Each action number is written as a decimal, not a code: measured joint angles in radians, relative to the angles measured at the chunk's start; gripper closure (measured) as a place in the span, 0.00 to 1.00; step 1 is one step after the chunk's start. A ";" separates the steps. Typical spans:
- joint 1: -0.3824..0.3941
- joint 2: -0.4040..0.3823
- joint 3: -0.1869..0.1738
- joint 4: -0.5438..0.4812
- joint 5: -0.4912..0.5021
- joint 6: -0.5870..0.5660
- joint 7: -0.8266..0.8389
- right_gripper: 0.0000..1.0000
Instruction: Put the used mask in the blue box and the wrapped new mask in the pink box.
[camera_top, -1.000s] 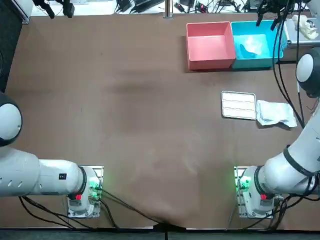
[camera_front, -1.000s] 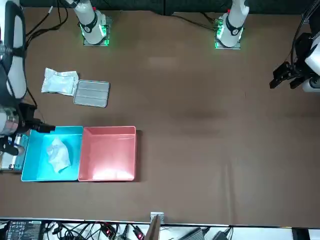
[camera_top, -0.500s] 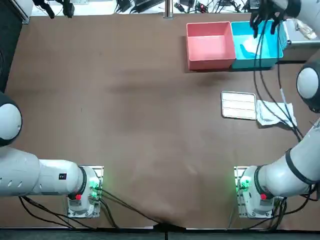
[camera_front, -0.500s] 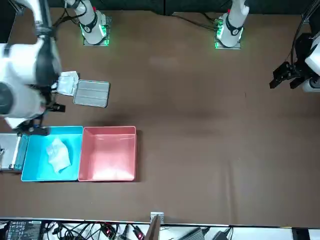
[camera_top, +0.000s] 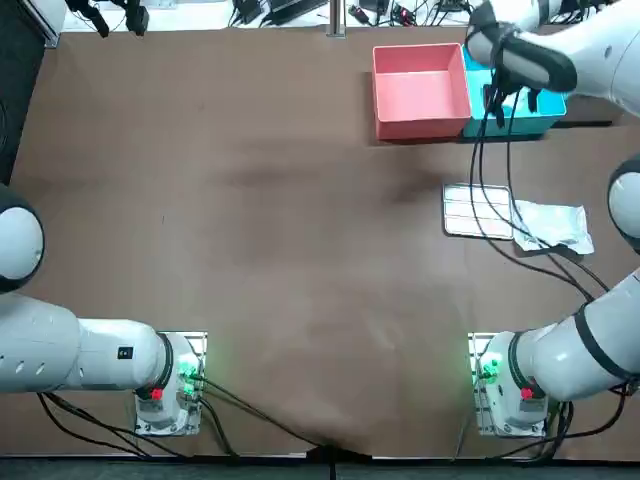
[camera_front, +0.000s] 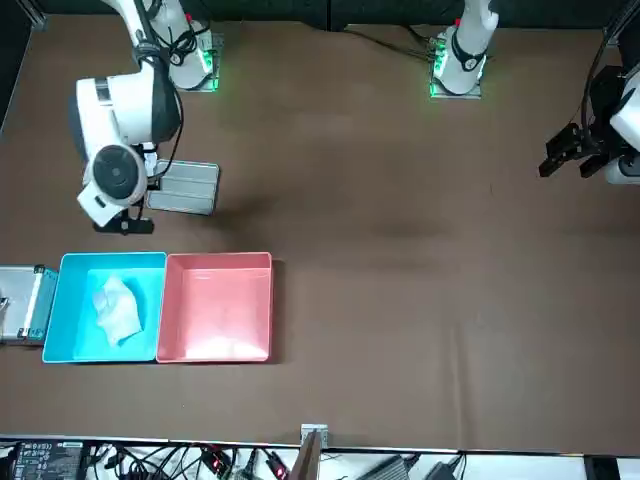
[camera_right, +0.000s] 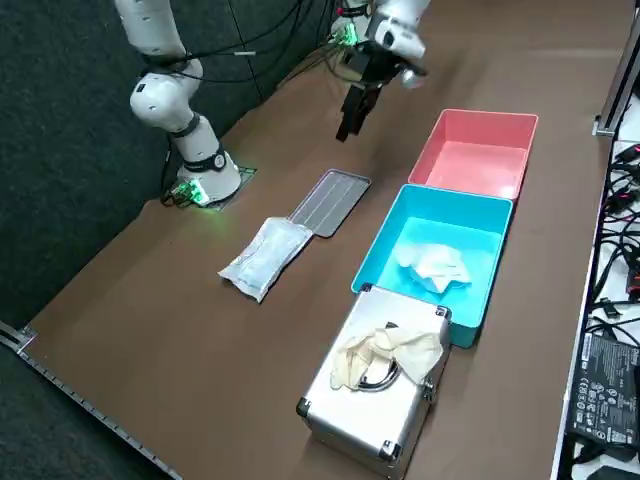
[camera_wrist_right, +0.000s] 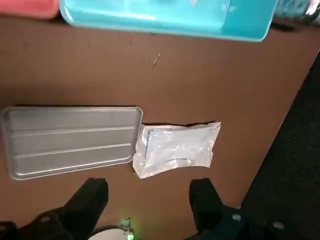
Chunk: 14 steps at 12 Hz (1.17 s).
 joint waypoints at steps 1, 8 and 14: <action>0.002 -0.024 0.000 -0.065 -0.013 0.035 0.016 0.00; 0.000 -0.174 -0.007 -0.471 -0.133 0.234 0.028 0.00; -0.041 -0.178 -0.013 -0.591 -0.238 0.326 0.066 0.00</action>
